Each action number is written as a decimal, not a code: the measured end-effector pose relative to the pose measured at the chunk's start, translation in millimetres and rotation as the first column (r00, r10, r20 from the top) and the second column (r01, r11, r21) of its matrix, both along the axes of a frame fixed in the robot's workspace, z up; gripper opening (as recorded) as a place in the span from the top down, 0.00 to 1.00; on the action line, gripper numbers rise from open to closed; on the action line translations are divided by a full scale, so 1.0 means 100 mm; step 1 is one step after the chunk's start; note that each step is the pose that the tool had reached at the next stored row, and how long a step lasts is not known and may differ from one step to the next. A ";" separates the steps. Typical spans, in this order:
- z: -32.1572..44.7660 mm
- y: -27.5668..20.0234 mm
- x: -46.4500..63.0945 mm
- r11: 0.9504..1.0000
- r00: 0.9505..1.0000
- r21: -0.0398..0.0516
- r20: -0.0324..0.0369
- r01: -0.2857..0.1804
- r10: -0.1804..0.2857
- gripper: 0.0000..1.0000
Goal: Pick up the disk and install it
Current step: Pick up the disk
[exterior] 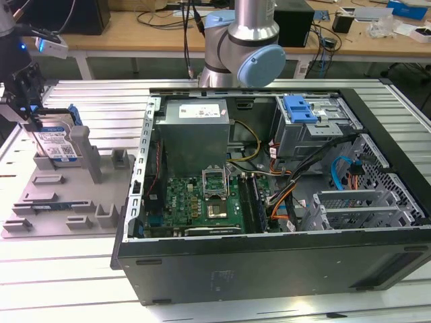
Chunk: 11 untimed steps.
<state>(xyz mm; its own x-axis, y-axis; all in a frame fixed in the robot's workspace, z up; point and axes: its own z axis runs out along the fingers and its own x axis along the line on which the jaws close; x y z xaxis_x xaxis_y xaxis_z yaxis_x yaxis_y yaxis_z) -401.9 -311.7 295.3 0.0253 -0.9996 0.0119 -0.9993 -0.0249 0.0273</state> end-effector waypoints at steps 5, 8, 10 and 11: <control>-0.001 0.000 0.00 1.000 1.000 0.000 0.000 0.000 0.000 0.52; -0.001 0.000 0.00 1.000 1.000 0.000 0.000 0.000 0.000 0.60; -0.001 0.000 0.00 1.000 1.000 0.000 0.000 0.000 0.000 0.60; -0.001 0.000 -0.01 1.000 1.000 0.000 0.000 0.000 0.000 0.60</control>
